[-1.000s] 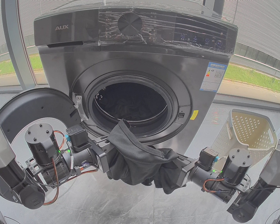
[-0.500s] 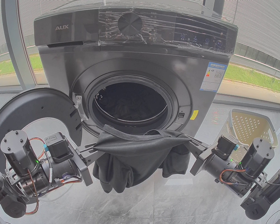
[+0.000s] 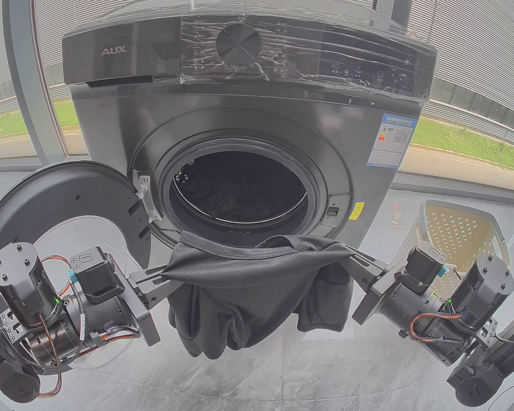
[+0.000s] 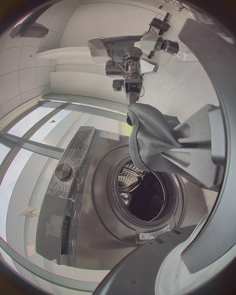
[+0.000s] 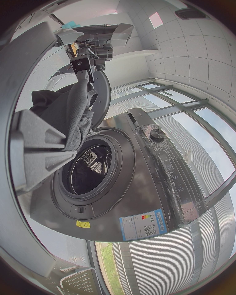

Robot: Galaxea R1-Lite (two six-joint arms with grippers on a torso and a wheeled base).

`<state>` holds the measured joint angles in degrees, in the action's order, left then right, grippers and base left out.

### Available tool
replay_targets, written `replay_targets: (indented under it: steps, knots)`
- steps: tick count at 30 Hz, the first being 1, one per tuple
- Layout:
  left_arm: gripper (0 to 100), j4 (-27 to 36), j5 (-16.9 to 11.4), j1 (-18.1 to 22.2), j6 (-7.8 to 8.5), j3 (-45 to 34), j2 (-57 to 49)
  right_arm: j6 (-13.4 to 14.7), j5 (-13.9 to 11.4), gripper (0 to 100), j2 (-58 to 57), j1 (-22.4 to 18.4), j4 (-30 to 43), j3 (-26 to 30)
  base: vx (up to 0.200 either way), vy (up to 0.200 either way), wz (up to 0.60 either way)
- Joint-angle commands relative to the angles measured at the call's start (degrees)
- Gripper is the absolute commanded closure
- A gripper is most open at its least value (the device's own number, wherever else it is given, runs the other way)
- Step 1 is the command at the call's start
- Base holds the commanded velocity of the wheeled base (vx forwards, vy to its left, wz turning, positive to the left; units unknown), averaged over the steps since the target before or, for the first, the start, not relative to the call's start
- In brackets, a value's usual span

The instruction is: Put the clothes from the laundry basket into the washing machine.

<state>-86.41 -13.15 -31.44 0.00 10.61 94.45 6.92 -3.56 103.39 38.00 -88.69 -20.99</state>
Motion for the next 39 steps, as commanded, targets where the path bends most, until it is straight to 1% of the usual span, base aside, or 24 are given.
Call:
replay_targets:
  steps: [1,5,11,21,28,29,32,34,39]
  knots:
    - [100,0.0,0.0,0.0,-0.09,-0.3,0.2,0.0,0.1,100,-0.3,0.2,0.0,-0.6,0.0,0.0,0.0]
    - [100,0.0,-0.1,0.0,-0.26,-0.7,0.4,0.0,0.2,100,-0.4,0.3,0.0,-1.7,0.0,0.0,0.0]
    - [100,0.0,-0.2,-0.1,-0.09,-1.6,1.9,0.0,0.3,100,-0.3,0.2,0.0,-2.0,0.0,0.0,0.0]
    - [100,0.0,-0.6,-0.3,-0.35,-3.0,2.9,0.0,0.4,100,-0.2,0.3,0.0,-2.8,0.0,0.0,0.0]
    - [100,-0.1,-0.6,-0.6,-0.09,-4.7,4.9,0.0,0.4,100,-0.2,0.3,0.0,-3.3,0.0,0.0,0.0]
    - [0,-0.1,-0.6,-0.6,-0.09,-4.8,5.0,0.0,0.4,100,-0.2,0.3,0.0,-3.3,0.0,0.0,0.0]
    - [0,-0.1,-0.6,-0.6,-0.09,-5.1,5.6,0.0,0.4,100,-0.2,0.3,0.0,-3.5,0.0,0.0,0.0]
    - [0,-0.1,-0.6,-0.7,-0.44,-5.2,5.6,0.0,0.4,100,-0.2,0.3,0.0,-3.6,0.0,0.0,0.0]
    - [0,-0.1,-0.6,-1.2,-0.44,-6.2,6.8,0.1,0.5,100,-0.1,0.9,0.0,-4.2,0.0,0.0,0.0]
